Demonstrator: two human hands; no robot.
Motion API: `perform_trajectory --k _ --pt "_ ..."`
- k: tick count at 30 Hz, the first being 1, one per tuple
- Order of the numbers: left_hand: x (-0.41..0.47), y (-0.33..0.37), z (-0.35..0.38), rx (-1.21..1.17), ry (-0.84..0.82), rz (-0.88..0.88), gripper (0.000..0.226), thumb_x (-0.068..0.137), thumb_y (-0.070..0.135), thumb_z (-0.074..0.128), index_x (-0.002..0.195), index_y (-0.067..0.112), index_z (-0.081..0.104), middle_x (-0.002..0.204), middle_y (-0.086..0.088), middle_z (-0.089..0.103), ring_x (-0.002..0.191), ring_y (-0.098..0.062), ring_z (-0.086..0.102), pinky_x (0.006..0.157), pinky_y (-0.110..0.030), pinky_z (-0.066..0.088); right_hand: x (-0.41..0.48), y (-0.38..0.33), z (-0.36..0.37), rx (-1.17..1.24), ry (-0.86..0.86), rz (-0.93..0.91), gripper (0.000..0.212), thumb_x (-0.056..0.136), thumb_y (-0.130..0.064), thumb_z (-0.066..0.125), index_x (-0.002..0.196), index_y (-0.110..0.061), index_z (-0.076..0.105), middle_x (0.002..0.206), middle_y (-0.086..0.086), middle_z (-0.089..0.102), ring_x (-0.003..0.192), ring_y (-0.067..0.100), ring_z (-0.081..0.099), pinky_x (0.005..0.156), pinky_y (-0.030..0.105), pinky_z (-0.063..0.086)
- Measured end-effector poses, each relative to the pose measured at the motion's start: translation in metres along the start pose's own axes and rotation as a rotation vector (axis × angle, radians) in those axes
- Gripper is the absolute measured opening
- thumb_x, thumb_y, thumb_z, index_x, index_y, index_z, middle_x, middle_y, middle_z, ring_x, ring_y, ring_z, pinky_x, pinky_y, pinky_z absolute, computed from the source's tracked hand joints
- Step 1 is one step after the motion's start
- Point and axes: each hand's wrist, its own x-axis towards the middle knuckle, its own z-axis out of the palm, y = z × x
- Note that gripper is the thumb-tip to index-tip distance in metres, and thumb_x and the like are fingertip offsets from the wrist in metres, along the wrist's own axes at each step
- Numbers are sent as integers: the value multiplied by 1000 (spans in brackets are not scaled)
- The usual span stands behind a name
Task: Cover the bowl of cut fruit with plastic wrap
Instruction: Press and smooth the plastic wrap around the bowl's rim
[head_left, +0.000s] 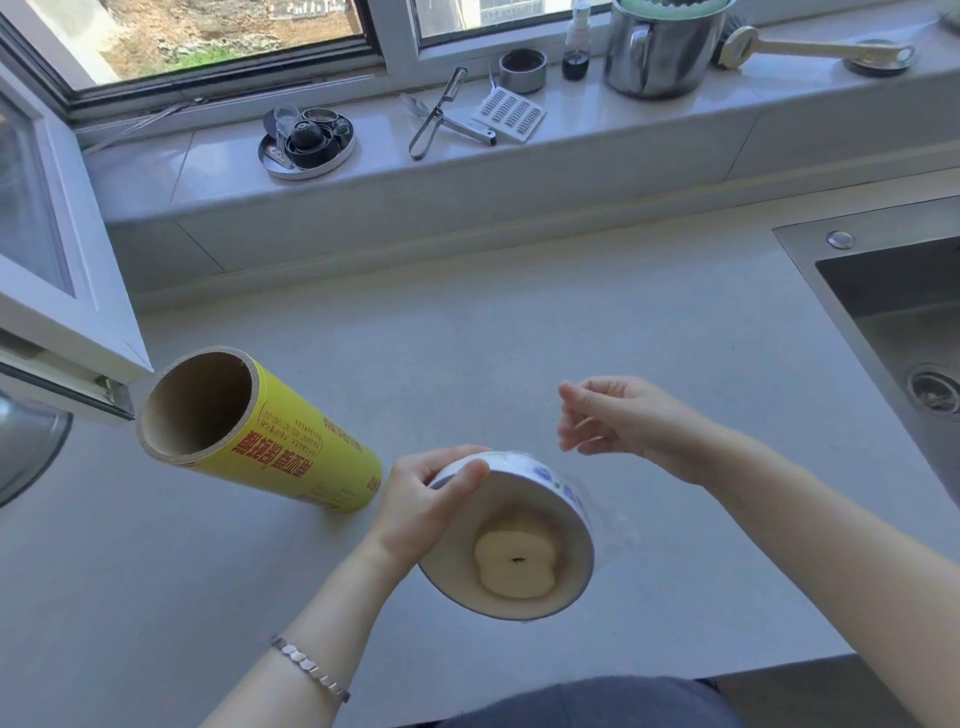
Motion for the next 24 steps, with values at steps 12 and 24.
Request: perform_trajectory --k 12,24 --pt "8 0 -7 -43 104 14 25 57 54 57 63 37 74 67 22 72 67 7 63 62 -10 49 -13 16 2 -45 -185 13 19 86 -14 57 68 -14 62 64 -2 58 58 7 48 62 16 38" --pt "12 3 -8 -119 194 91 43 57 51 59 82 19 71 72 19 74 72 3 65 64 -11 50 -1 17 42 102 241 -124 27 90 -19 52 63 -16 49 60 -1 53 48 1 49 51 16 41"
